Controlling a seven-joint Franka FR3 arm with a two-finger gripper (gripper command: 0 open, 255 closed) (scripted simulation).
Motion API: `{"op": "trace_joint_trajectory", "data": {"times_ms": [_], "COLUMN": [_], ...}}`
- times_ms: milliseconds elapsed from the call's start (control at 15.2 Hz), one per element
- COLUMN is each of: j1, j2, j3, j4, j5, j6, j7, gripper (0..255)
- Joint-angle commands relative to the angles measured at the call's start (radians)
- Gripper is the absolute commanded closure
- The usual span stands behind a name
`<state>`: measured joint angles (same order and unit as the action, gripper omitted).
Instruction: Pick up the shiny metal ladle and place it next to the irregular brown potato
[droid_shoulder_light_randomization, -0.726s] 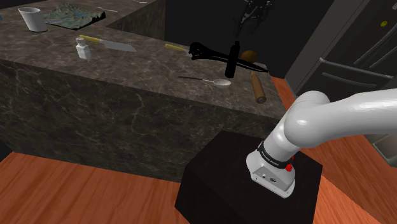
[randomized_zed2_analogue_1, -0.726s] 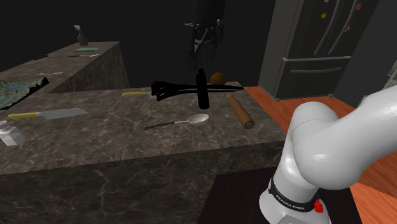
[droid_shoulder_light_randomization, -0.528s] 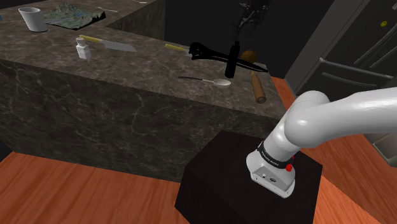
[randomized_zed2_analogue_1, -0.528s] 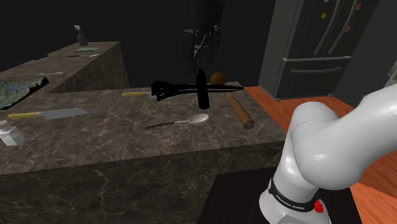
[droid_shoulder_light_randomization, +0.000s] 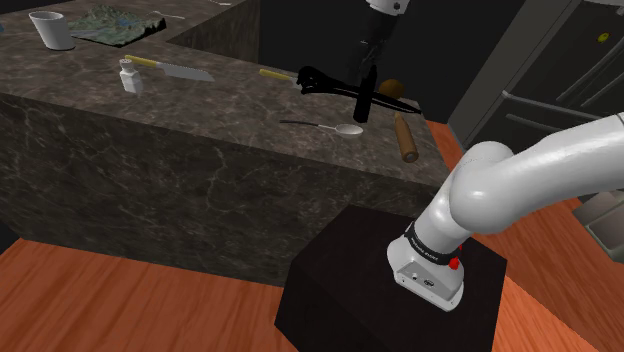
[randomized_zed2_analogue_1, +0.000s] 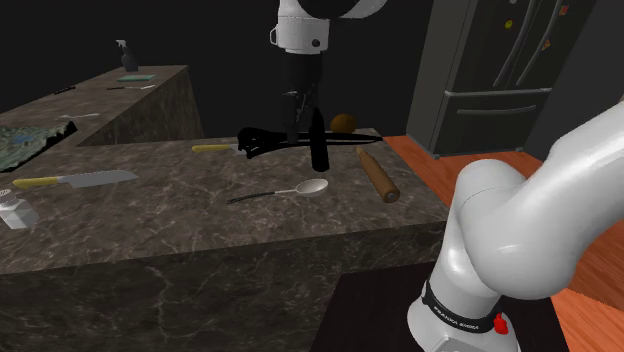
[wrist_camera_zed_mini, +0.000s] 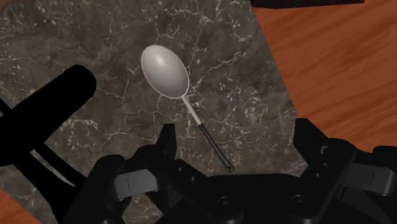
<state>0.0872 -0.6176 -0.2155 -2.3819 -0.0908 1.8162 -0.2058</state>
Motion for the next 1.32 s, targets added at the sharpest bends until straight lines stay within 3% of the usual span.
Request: {"op": "trace_joint_trajectory", "data": {"times_ms": [0,396,792,1254], "j1": [0.017,0.076,0.126,0.127], "j2": [0.048,0.263,0.512,0.56], "j3": [-0.038,-0.143,-0.21,-0.21], "j4": [-0.018,0.006,0.075,0.02], "j5": [-0.003,0.025,0.113,0.139], "j6": [0.052,0.188,0.294,0.391], "j7": [-0.084,-0.334,-0.6,-0.619], "gripper": [0,0,0,0]}}
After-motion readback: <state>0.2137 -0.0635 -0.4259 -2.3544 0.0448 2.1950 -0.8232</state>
